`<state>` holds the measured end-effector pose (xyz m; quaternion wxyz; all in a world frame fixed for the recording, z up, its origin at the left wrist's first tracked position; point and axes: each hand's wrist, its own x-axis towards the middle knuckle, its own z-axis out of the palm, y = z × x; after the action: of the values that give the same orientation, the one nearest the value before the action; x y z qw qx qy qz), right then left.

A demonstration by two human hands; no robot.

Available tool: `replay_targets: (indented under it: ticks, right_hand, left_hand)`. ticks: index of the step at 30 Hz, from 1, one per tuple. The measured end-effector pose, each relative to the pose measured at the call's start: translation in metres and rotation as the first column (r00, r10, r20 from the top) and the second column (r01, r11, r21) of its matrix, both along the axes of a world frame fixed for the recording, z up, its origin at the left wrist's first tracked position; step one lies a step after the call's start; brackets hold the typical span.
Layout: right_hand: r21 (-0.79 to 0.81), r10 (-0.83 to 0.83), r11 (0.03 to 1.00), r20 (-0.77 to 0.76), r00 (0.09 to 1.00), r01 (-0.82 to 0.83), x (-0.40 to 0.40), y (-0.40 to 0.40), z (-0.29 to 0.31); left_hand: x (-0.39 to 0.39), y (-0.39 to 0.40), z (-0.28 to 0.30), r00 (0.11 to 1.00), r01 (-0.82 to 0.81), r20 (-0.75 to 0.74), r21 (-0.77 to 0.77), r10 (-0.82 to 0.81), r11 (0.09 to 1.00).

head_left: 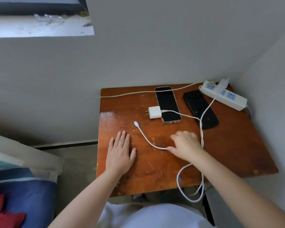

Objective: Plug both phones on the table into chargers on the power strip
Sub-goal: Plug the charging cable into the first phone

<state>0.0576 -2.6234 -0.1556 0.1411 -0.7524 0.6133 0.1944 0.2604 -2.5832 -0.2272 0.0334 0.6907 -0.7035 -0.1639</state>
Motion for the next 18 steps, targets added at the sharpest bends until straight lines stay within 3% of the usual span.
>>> replay_targets:
  ticks: [3, 7, 12, 18]
  right_hand:
    - [-0.045, 0.024, 0.999, 0.239, 0.971, -0.014, 0.041, -0.002, -0.017]
    - [-0.118, 0.02, 0.993, 0.336, 0.942, 0.02, 0.059, -0.009, -0.033]
    - [-0.045, -0.232, 0.956, 0.491, 0.84, 0.29, 0.02, -0.012, -0.025]
    - [0.04, -0.376, 0.891, 0.625, 0.684, 0.453, -0.042, -0.009, 0.004]
  left_hand:
    - [0.0, 0.001, 0.003, 0.999, -0.029, -0.027, -0.006, 0.029, 1.0]
    - [0.0, 0.002, 0.002, 0.995, -0.078, -0.062, -0.027, 0.076, 0.997]
    - [0.002, 0.001, 0.001, 0.998, -0.055, -0.044, -0.008, 0.055, 0.998]
    - [-0.023, -0.035, 0.021, 0.998, -0.008, -0.063, 0.017, 0.01, 1.0]
